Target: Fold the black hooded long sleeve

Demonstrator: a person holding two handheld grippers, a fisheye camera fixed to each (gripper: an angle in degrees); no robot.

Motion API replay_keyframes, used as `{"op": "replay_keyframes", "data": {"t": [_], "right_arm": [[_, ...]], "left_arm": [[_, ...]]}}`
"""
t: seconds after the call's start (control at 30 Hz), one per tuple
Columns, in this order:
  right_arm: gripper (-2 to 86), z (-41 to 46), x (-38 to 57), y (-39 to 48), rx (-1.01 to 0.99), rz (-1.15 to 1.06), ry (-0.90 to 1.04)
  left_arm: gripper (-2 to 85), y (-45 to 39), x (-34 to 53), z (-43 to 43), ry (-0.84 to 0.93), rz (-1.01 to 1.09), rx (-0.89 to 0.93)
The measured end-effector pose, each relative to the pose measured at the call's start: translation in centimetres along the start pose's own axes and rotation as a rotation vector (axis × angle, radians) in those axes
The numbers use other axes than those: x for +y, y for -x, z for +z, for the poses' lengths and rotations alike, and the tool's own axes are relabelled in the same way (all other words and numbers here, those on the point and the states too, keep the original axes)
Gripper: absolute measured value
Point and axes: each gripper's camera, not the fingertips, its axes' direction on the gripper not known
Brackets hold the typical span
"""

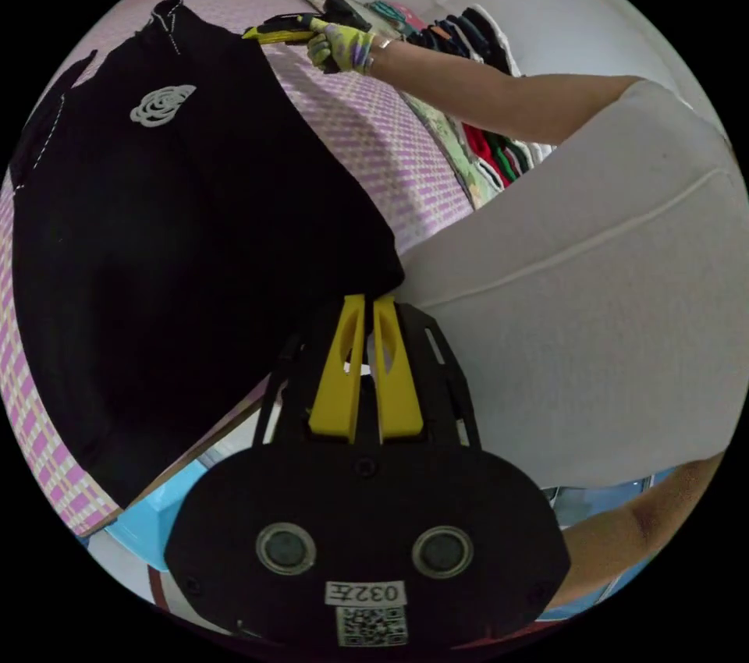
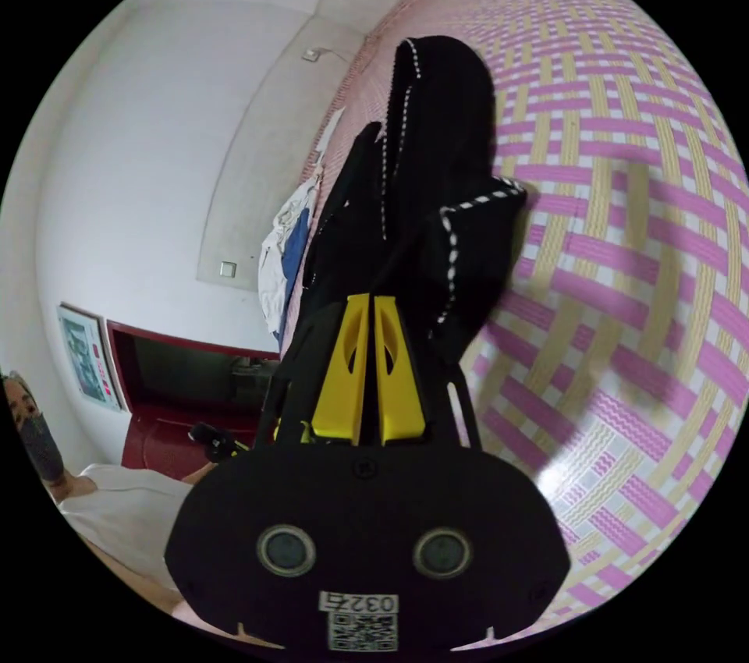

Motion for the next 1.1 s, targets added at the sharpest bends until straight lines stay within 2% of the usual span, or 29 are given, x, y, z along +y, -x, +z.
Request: {"op": "replay_keyframes", "data": {"t": [0.13, 0.33, 0.5, 0.57, 0.67, 0.73, 0.83, 0.93, 1.1], "right_arm": [[-1.0, 0.8, -1.0, 3.0, -0.005, -0.106, 0.017], [-1.0, 3.3, -1.4, 2.6, -0.046, -0.059, 0.067], [-1.0, 0.9, 0.1, 4.7, -0.099, -0.18, -0.062], [-1.0, 0.0, 1.1, 2.8, -0.115, -0.121, -0.09], [-1.0, 0.5, 2.1, 0.0, -0.14, -0.005, -0.032], [-1.0, 0.5, 2.6, 0.2, -0.14, -0.005, -0.03], [-1.0, -0.2, 3.2, 2.0, -0.187, -0.068, -0.051], [-0.8, -1.8, 4.1, 3.0, -0.207, -0.118, -0.116], [1.4, -1.5, 6.0, 0.4, -0.104, 0.07, -0.085]], "left_arm": [[-1.3, -0.4, 0.9, -1.8, -0.084, -0.011, 0.03], [-1.4, -1.8, 0.6, -2.5, -0.132, -0.004, 0.016], [-1.4, -4.9, -0.3, -4.7, -0.204, 0.077, -0.06], [-1.3, -5.8, -1.5, -3.1, -0.108, 0.129, -0.1], [-1.3, -3.8, -2.6, 1.3, 0.07, 0.092, -0.105], [-1.3, -2.9, -2.9, 2.9, 0.138, 0.067, -0.129], [-1.1, -3.8, -3.4, 1.9, 0.108, 0.101, -0.155], [-0.7, -4.3, -3.8, 2.8, 0.158, 0.129, -0.223], [0.2, -0.7, -3.3, 6.1, 0.143, 0.031, -0.114]]}}
